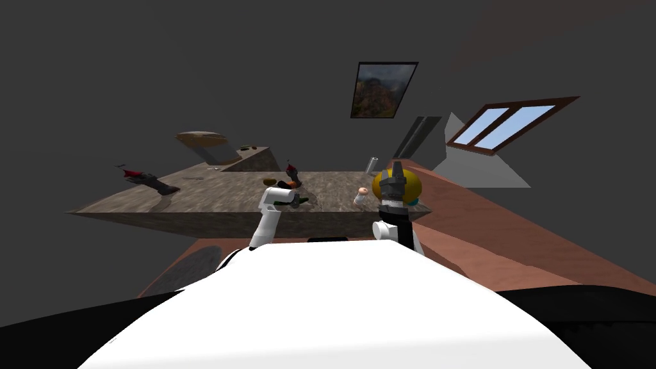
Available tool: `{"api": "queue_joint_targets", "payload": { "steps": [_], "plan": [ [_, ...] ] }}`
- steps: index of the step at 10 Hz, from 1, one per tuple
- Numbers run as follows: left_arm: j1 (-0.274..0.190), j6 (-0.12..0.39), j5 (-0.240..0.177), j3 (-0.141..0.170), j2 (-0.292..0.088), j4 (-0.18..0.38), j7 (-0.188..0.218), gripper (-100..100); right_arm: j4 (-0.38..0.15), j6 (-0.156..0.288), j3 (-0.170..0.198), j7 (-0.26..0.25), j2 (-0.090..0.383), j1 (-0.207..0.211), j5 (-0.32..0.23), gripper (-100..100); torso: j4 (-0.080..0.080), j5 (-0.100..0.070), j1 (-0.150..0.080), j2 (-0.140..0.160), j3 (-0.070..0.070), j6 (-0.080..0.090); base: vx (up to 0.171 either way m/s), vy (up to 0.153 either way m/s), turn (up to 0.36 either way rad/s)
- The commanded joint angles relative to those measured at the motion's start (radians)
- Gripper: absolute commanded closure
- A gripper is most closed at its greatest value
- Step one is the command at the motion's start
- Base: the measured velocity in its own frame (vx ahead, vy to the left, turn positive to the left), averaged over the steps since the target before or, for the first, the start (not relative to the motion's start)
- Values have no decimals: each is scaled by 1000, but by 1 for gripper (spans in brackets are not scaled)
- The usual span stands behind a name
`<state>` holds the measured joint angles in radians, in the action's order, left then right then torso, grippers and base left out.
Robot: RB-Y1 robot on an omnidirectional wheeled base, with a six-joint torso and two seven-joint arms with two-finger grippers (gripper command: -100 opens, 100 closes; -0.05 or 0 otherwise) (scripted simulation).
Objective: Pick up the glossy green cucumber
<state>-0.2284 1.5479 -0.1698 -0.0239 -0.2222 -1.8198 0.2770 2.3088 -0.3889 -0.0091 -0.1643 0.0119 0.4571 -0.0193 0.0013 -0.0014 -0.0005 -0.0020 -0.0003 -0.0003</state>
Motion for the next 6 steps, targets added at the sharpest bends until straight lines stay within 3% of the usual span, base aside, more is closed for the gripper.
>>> {"api": "queue_joint_targets", "payload": {
  "steps": [1, 4, 5, 6],
  "plan": [
    [18, 23, -3, -7, -1, -41, 3, 100, 0, 0, 0, 0, 0, 0, 0, 0, 0, 0, 0, 0, 0, 0, 36, -1, 36],
    [46, 61, -4, -22, -1, -110, 9, 100, 0, 0, 0, 0, 0, 0, 0, 0, 0, 0, 0, 1, 1, 0, 31, 2, 39],
    [41, 54, -2, -20, 0, -98, 9, 100, 0, 0, 0, 0, 0, 0, 0, 0, 1, 0, 0, 1, 1, 0, 14, 1, 7],
    [42, 57, -2, -20, 0, -101, 9, 0, 0, 0, 0, 0, 0, 0, 0, 0, 1, 0, 0, 2, 1, 0, 0, 0, 0]
  ]
}}
